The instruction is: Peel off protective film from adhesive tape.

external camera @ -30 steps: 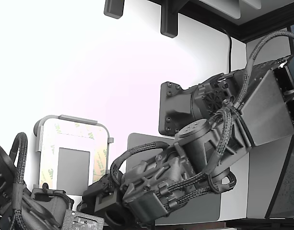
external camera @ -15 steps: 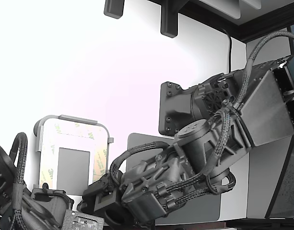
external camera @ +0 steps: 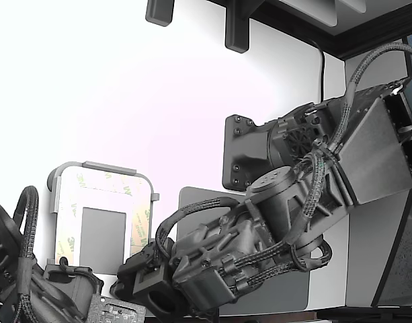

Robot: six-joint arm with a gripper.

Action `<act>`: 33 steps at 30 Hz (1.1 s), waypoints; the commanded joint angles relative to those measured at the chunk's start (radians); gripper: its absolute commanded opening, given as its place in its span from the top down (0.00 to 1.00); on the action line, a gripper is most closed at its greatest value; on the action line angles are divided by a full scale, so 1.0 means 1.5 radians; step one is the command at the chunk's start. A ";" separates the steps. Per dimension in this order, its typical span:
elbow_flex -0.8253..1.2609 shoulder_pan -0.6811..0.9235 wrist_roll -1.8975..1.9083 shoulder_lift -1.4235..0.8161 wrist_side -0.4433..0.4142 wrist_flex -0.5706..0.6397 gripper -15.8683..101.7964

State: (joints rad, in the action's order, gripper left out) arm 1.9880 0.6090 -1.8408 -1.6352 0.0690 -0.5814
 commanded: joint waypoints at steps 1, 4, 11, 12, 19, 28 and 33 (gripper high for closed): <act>-0.010 -0.003 0.002 -0.021 0.002 0.005 0.96; -0.003 -0.002 0.003 -0.026 0.003 0.011 0.96; 0.001 0.002 0.006 -0.028 0.004 0.015 0.96; 0.001 0.002 0.006 -0.029 0.004 0.015 0.96; -0.002 0.005 0.009 -0.029 0.003 0.014 0.96; 0.005 0.006 0.010 -0.031 0.003 0.018 0.96; 0.004 0.009 0.012 -0.034 0.002 0.017 0.96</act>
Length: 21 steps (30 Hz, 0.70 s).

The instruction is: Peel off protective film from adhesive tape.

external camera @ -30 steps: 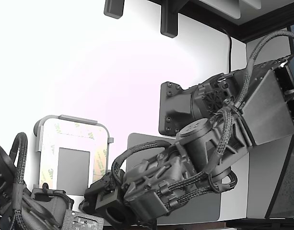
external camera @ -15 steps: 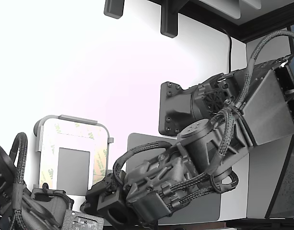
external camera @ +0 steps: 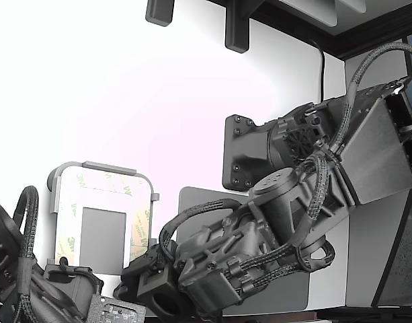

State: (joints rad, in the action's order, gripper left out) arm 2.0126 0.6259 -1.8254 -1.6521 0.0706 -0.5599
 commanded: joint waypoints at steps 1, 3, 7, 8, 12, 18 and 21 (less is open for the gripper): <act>-0.012 -0.001 0.002 -0.022 0.000 0.003 0.96; -0.012 -0.001 0.002 -0.022 0.000 0.003 0.96; -0.015 0.000 0.002 -0.022 -0.002 -0.001 0.96; -0.017 0.001 0.002 -0.022 -0.002 -0.003 0.96; -0.019 0.001 0.000 -0.022 -0.005 -0.006 0.96; -0.026 0.001 -0.001 -0.020 -0.006 -0.012 0.96; -0.027 0.001 -0.001 -0.020 -0.006 -0.013 0.96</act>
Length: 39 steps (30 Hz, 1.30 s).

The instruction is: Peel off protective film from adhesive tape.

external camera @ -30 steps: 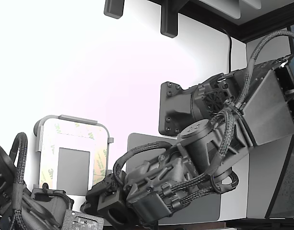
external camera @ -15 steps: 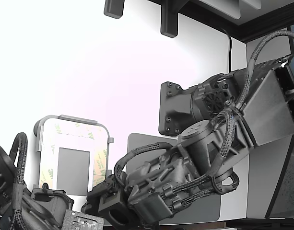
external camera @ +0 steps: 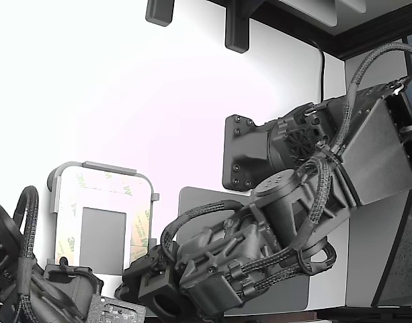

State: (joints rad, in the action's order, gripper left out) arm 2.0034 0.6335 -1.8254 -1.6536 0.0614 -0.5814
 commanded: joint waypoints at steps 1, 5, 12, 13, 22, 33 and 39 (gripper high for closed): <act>-0.020 -0.004 -0.001 -0.019 0.000 0.001 0.96; -0.021 -0.004 -0.001 -0.018 0.000 0.001 0.96; -0.030 -0.004 0.000 -0.015 0.001 -0.004 0.96; -0.033 -0.004 0.001 -0.013 0.001 -0.006 0.96; -0.029 -0.004 0.005 -0.014 0.001 -0.004 0.96; -0.016 -0.004 0.005 -0.020 0.002 0.005 0.96; -0.015 -0.003 0.006 -0.024 0.003 0.003 0.96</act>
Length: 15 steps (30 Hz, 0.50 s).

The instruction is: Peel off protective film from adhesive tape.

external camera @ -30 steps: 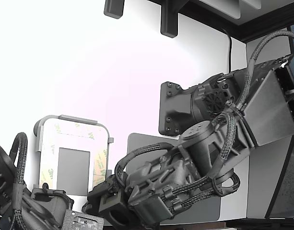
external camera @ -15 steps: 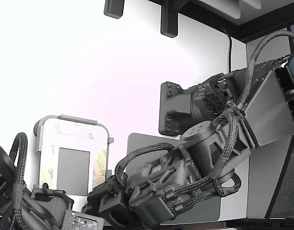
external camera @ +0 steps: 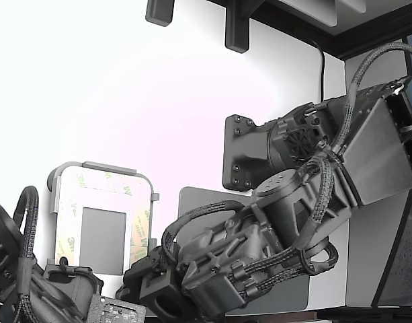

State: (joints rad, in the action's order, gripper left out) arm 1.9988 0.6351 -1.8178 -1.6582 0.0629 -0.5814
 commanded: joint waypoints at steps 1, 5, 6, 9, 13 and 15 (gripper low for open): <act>-0.011 -0.004 0.001 -0.020 0.002 0.003 0.96; -0.006 -0.003 0.002 -0.026 0.002 0.003 0.96; -0.003 -0.003 0.002 -0.028 0.002 0.005 0.96; 0.007 -0.003 0.002 -0.033 0.002 0.011 0.96; 0.009 -0.003 -0.002 -0.035 0.002 0.012 0.96; 0.010 -0.003 -0.004 -0.036 0.001 0.012 0.96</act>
State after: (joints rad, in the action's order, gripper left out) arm 2.0325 0.6366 -1.8193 -1.6797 0.0629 -0.5691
